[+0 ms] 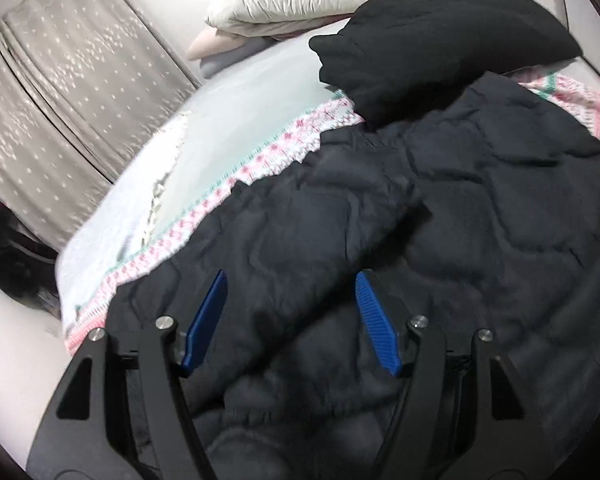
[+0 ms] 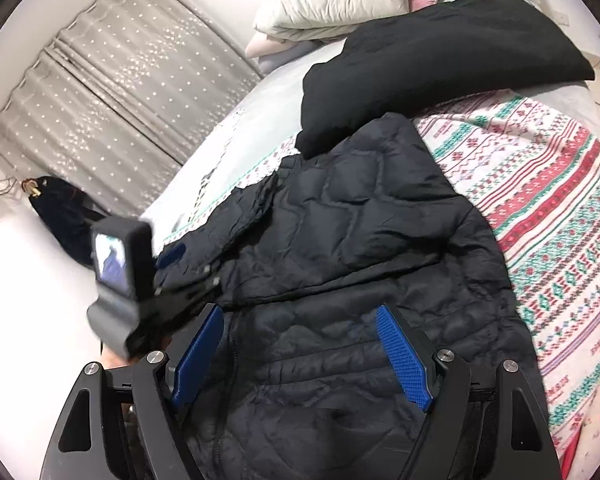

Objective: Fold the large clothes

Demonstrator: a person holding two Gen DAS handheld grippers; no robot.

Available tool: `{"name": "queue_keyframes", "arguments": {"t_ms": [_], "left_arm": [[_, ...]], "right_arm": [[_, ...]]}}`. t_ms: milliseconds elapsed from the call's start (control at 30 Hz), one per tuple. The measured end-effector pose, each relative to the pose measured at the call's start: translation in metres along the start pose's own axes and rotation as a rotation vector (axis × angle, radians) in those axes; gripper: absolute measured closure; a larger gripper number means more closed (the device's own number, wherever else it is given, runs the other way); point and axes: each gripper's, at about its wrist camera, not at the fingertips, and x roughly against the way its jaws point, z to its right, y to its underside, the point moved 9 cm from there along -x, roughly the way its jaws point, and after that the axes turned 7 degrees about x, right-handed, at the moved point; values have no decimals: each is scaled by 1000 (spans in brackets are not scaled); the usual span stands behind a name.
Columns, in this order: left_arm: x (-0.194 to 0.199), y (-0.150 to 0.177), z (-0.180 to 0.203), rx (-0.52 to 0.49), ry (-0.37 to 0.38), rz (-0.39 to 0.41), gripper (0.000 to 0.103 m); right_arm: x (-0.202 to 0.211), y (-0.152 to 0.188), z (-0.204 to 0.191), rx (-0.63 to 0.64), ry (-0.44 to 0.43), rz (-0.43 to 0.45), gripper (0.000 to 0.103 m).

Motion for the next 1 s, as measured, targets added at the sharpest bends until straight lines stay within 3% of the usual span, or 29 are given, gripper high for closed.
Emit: {"name": "queue_keyframes", "arguments": {"t_ms": [33, 67, 100, 133, 233, 400, 500, 667, 767, 900, 933, 1000], "left_arm": [[-7, 0, 4, -24, -20, -17, 36], [-9, 2, 6, -36, -15, -26, 51], [-10, 4, 10, -41, 9, -35, 87], [-11, 5, 13, -29, 50, -52, 101], [4, 5, 9, 55, 153, -32, 100], [45, 15, 1, 73, 270, 27, 100], [61, 33, 0, 75, 365, -15, 99], [55, 59, 20, 96, 440, -131, 99], [52, 58, 17, 161, 448, -149, 79], [79, 53, -6, 278, 585, -125, 78], [86, 49, -14, 277, 576, -91, 77], [87, 42, -32, 263, 502, -43, 61]], "right_arm": [[2, 0, 1, 0, -5, -2, 23], [4, 0, 1, 0, -9, 0, 23], [5, -1, 2, 0, -10, 4, 23], [7, -2, 2, 2, -9, 7, 23], [12, -7, 7, 10, -1, 25, 23], [15, -5, 15, 2, 2, 23, 23], [18, -3, 20, -10, 1, 20, 23], [16, -1, 21, -15, 6, 18, 23], [8, 2, 19, -9, 11, -3, 23], [3, 7, 18, 23, 45, -22, 23], [4, 8, 19, 29, 50, -23, 23], [4, 6, 20, 29, 60, -11, 23]]}}
